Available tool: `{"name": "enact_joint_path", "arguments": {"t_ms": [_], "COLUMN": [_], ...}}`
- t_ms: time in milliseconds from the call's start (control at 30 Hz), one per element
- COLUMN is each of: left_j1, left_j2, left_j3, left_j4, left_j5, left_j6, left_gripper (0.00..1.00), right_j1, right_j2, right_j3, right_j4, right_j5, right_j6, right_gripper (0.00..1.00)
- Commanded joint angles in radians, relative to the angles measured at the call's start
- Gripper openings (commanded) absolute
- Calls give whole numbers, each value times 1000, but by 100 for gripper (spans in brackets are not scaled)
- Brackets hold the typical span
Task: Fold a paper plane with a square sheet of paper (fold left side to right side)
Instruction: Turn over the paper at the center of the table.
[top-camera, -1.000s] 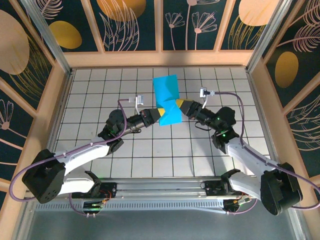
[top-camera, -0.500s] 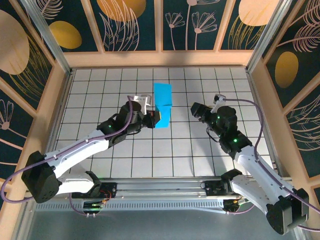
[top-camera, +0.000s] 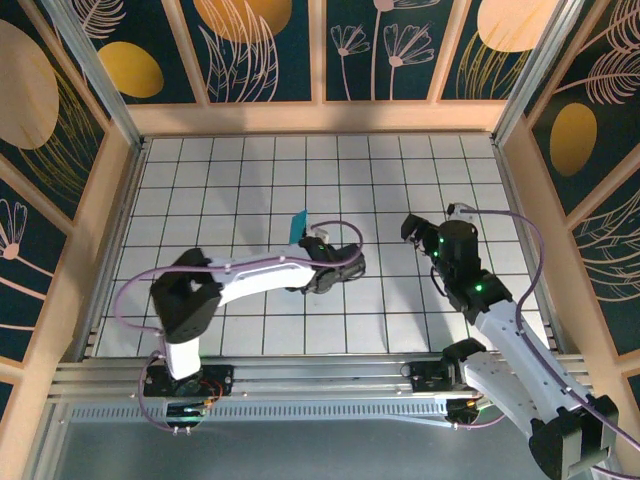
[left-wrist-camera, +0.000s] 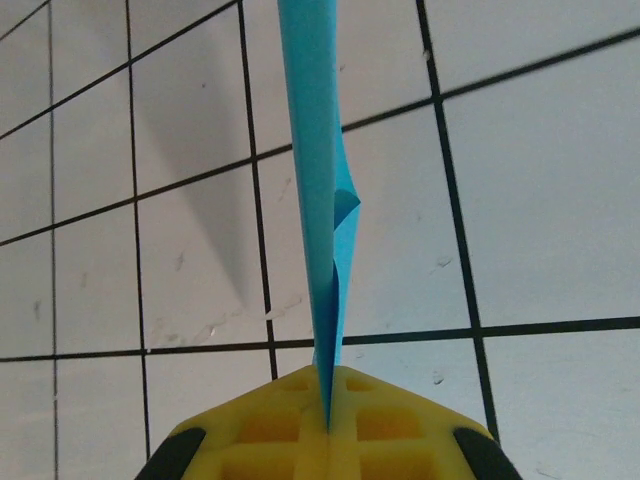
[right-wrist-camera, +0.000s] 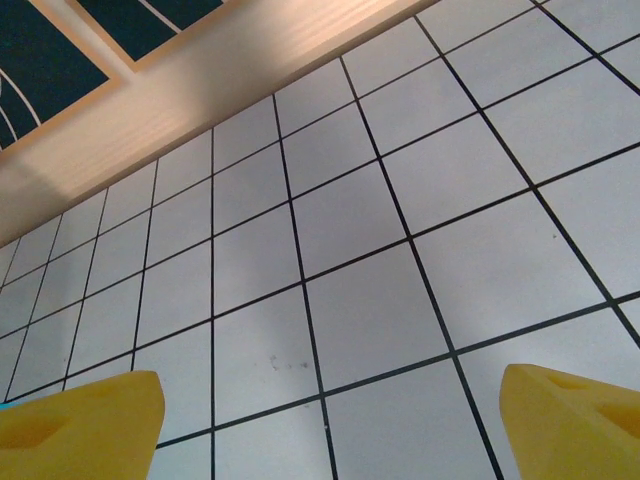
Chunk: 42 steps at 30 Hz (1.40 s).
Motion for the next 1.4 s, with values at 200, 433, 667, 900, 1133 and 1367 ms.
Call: {"name": "enact_joint_path", "arguments": {"t_ms": [200,433,667,900,1133,1367], "left_j1": [-16,-14,18,90,199,323], "left_j2": [124,168,190,118,-62,-298], "left_j3": [99,145,152,94,-108,-371], "left_j4": [17,144,236,433,747,1026], "left_j5": [120,271,353,555,796,885], "left_j6": [-30,18,47,75,45,-10], "left_gripper": [3,14,20,40,50,54], "right_j1": [-24,-29,-41,-86,-103,-81], "right_j2": [-40,-45,-42,13,128,293], "right_j3": [-24,-43,-49,-36,-7,-81], "right_j4": [-6,4,7,0,28,300], "right_j5": [4,-30,-83,-225,-433,-715], "right_j6": [-5,5,-5,-10,24,224], "right_gripper": [88,88,88,88,83,48]}}
